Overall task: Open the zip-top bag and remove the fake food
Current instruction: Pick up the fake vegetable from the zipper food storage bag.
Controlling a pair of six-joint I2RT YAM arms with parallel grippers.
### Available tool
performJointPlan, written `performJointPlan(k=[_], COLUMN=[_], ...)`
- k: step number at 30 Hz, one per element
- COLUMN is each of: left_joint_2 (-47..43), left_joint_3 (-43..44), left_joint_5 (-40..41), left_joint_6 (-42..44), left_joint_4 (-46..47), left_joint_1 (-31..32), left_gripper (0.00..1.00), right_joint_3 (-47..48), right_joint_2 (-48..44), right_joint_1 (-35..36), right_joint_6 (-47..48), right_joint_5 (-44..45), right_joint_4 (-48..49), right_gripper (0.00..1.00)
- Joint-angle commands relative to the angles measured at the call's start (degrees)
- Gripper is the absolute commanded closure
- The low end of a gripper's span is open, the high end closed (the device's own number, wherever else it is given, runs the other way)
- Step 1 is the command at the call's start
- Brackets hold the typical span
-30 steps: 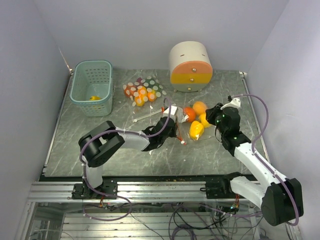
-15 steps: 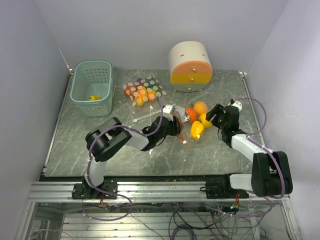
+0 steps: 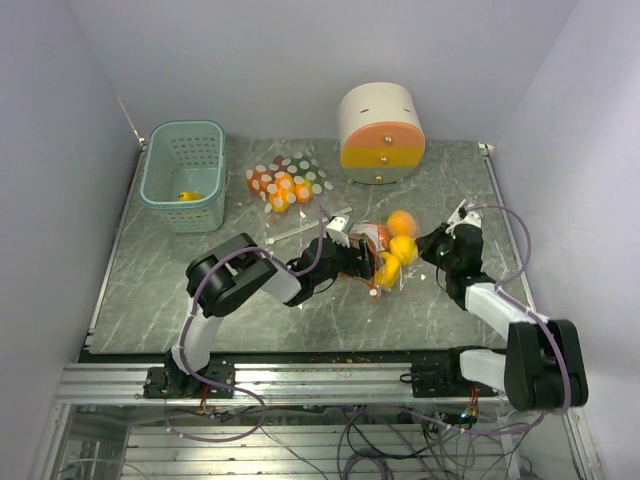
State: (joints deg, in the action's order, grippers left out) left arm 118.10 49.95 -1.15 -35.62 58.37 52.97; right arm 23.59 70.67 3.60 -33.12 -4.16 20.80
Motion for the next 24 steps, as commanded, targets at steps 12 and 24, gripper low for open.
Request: performJointPlan(k=[12, 24], left_joint_2=[3.5, 4.4], left_joint_3=[-3.3, -4.3], left_joint_5=[-6.7, -4.6], left_joint_6=[-3.5, -4.6], left_joint_4=[16.1, 17.3], left_joint_1=[4.7, 5.5], left_gripper=[0.03, 0.08], right_joint_3=[-4.8, -7.5], right_joint_2=[-16.2, -30.2], right_joint_1=[-0.1, 1.5], right_joint_6=[2.7, 6.1], right_joint_5=[-2.7, -4.9], right_joint_4=[-9.8, -23.6], right_gripper=[1.00, 0.44])
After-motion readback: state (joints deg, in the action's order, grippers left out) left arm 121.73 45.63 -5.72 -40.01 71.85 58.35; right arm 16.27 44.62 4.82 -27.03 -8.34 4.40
